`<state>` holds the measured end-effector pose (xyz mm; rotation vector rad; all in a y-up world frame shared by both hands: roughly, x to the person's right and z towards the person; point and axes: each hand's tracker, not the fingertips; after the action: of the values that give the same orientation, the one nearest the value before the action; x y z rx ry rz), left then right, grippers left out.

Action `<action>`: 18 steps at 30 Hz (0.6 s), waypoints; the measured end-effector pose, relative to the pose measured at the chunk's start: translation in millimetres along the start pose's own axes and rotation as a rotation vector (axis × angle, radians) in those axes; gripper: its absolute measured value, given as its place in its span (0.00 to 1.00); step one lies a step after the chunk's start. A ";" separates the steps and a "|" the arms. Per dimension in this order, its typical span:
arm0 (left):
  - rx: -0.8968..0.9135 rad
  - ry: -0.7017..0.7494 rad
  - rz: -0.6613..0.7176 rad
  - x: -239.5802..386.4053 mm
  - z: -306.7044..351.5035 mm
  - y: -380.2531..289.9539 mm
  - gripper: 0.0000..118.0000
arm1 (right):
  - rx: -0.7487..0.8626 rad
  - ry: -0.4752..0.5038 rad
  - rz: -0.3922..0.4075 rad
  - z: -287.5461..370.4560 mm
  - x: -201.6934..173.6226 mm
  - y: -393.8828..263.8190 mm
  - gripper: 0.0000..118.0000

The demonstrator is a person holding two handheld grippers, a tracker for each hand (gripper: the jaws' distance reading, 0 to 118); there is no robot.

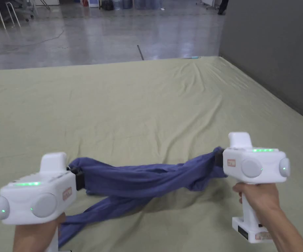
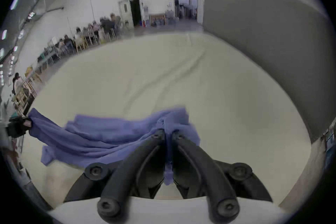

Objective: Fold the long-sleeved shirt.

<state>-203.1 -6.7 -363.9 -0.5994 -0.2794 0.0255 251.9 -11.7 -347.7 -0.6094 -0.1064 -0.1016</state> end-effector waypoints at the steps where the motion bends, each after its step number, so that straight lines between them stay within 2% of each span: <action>1: 0.038 -0.008 0.023 -5.4 6.0 15.6 0.05 | 0.033 0.020 -0.007 10.3 -2.9 21.9 0.06; 3: 0.084 0.002 0.029 -12.9 17.0 48.5 0.05 | 0.075 0.039 -0.024 23.0 -6.8 57.0 0.06; 5: 0.151 0.030 0.012 -21.6 28.2 88.3 0.05 | 0.128 0.065 -0.008 30.0 -13.8 94.6 0.06; 7: 0.220 0.058 -0.024 -23.4 43.0 127.5 0.05 | 0.165 0.033 0.056 34.3 -26.5 128.4 0.06; 8: 0.244 0.052 -0.039 -27.6 48.5 151.8 0.05 | 0.187 0.050 0.065 35.9 -32.7 147.7 0.06; 11: 0.323 0.115 -0.080 -31.9 62.7 216.8 0.05 | 0.237 0.103 0.046 41.6 -57.6 200.9 0.06; 15: 0.371 0.113 -0.023 -46.9 68.4 296.2 0.05 | 0.300 0.134 0.130 38.7 -104.3 270.5 0.06; 18: 0.394 0.152 -0.024 -56.1 66.7 343.2 0.05 | 0.358 0.142 0.135 34.5 -140.0 323.8 0.06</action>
<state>-255.3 308.0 -517.6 -0.2051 -0.1276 0.0114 152.0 281.1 -520.7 -0.2497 0.0546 0.0054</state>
